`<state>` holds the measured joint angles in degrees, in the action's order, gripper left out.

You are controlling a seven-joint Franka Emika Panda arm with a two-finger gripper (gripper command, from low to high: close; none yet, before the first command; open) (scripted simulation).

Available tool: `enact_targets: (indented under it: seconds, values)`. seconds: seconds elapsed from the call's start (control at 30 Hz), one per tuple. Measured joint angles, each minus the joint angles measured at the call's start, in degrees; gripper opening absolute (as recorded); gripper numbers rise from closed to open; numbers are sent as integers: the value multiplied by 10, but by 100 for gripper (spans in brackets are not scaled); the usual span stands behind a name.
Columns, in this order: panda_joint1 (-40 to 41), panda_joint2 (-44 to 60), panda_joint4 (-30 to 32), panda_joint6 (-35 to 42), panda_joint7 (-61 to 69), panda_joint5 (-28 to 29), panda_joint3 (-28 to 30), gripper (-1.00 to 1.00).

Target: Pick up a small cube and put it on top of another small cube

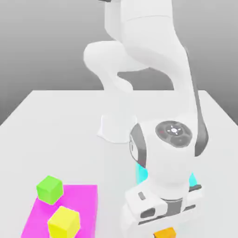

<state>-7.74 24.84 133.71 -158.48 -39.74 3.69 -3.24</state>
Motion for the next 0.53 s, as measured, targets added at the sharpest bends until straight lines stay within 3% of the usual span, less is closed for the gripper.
enact_targets:
  seconds: [0.1,0.3,0.4,0.43,0.53]
  values:
    - [9,-58,8,49,0,-11,1,-100]
    - [79,-141,-27,168,-88,-50,93,-100]
    - [107,-118,-39,158,-114,-72,121,-100]
    - [111,-102,-37,141,-113,-78,121,100]
    - [111,-102,-37,141,-113,-78,121,100]
